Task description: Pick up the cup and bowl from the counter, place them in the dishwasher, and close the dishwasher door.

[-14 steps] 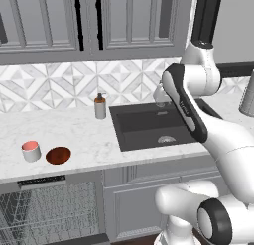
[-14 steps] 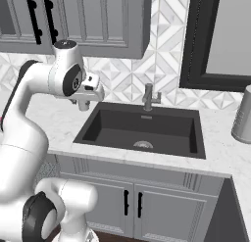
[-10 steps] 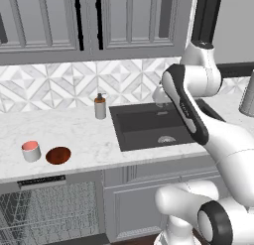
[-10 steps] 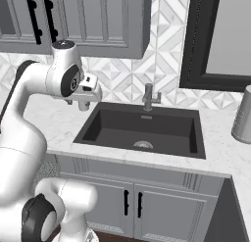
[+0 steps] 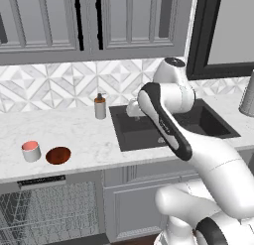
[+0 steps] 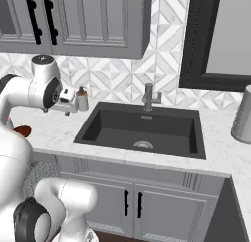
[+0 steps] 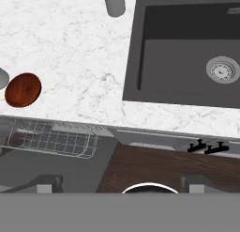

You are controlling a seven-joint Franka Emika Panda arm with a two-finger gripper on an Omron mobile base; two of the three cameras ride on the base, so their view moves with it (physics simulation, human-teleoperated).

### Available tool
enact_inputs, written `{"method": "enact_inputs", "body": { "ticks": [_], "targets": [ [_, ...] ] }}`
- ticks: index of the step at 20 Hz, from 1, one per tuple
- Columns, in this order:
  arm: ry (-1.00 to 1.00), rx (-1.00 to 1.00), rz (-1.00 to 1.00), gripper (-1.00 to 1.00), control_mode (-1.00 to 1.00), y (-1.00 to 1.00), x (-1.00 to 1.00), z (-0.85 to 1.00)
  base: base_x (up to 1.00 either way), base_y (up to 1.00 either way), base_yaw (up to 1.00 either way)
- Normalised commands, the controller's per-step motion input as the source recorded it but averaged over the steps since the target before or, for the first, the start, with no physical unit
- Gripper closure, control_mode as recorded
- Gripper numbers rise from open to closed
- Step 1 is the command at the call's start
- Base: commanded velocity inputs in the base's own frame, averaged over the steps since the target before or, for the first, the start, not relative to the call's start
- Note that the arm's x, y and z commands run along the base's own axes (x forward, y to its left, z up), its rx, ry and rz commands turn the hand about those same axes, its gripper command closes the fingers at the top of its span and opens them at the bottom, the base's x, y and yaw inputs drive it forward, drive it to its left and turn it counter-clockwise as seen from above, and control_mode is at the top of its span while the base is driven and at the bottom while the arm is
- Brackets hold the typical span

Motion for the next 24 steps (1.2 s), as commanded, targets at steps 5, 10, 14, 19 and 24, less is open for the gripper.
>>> {"method": "enact_inputs", "body": {
  "ticks": [5,10,14,19,24],
  "targets": [
    [0.05,-0.05,0.00,-1.00,-1.00,0.66,0.03,-0.21,0.00,0.00,0.00],
    [0.01,-0.02,0.00,-1.00,-1.00,0.56,0.10,-0.17,0.00,0.00,0.00],
    [0.01,-0.02,0.00,-1.00,-1.00,0.52,0.13,-0.12,0.00,0.00,0.00],
    [0.01,0.00,0.00,-1.00,-1.00,0.75,0.13,-0.28,0.00,0.00,0.00],
    [0.00,0.04,0.00,-1.00,-1.00,0.69,0.06,-0.50,0.00,0.00,0.00]
  ]
}}
